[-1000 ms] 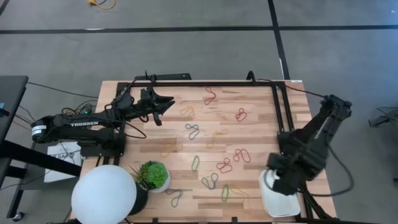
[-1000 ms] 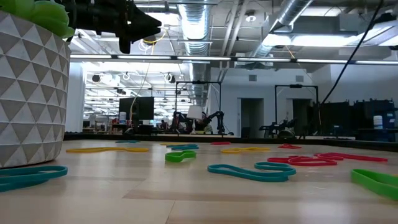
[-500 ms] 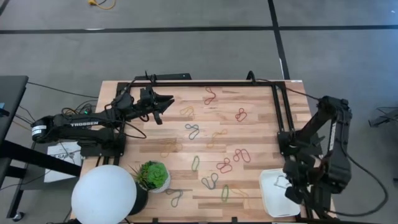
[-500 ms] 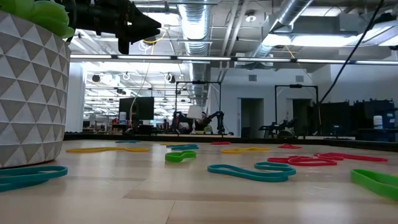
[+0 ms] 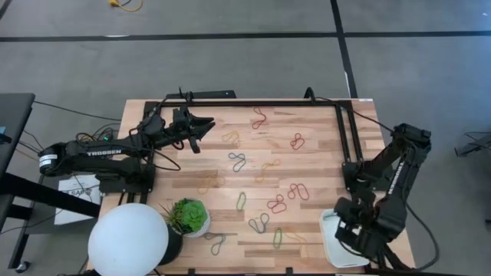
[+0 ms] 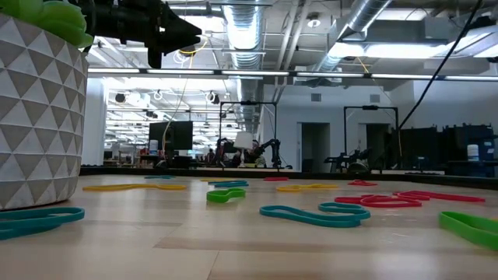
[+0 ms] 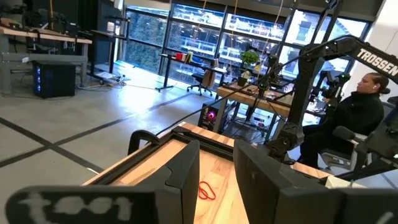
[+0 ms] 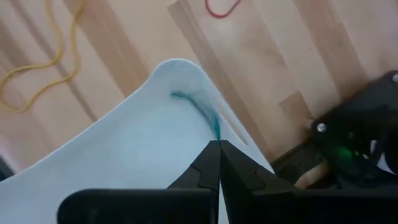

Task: Pick and place items into bin
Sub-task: Put the blue rubber band into the white bin

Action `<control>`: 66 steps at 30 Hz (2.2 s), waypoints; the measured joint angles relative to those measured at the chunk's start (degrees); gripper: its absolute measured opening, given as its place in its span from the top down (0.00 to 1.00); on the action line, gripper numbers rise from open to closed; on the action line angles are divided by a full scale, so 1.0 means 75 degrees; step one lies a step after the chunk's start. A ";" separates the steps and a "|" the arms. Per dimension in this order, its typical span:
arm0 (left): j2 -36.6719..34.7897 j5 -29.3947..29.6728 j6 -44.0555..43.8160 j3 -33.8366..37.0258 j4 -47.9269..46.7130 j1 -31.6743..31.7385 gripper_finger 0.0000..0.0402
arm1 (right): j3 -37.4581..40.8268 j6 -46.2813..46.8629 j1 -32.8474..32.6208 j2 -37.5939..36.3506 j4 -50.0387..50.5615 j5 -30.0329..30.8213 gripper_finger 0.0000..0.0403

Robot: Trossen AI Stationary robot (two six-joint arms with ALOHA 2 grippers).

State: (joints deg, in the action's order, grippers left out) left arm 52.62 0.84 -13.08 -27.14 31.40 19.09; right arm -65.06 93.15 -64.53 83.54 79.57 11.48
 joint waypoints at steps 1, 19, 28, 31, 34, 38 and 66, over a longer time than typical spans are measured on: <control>0.0000 0.0000 0.0000 0.0000 0.0000 0.0000 0.78 | 0.0003 -0.0006 0.0090 0.0021 0.0021 -0.0066 1.00; 0.0000 -0.0003 -0.0003 0.0000 -0.0004 0.0000 0.78 | 0.0009 -0.0502 0.1245 0.0010 -0.0461 -0.1524 0.79; 0.0000 -0.0003 -0.0013 0.0000 -0.0003 0.0000 0.78 | -0.0017 -0.2377 0.1810 0.0018 -0.0768 -0.0484 0.77; 0.0000 -0.0003 -0.0029 0.0000 -0.0003 0.0000 0.78 | -0.0150 -0.3378 0.2262 0.0018 -0.1320 0.0071 0.77; 0.0000 -0.0003 -0.0029 0.0000 -0.0003 0.0000 0.78 | -0.0192 -0.5015 0.2801 0.0016 -0.2507 0.0611 0.77; 0.0000 -0.0003 -0.0032 0.0000 -0.0001 0.0000 0.78 | -0.0106 -0.7438 0.3554 0.0023 -0.4709 0.0742 0.77; 0.0003 -0.0024 -0.0032 -0.0006 -0.0398 0.0000 0.78 | -0.2436 -1.2230 0.4907 0.4606 -0.6589 -0.3120 0.77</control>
State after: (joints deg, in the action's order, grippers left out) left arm 52.64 0.66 -13.32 -27.18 28.41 19.09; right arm -83.33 1.43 -27.73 118.09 30.15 -11.92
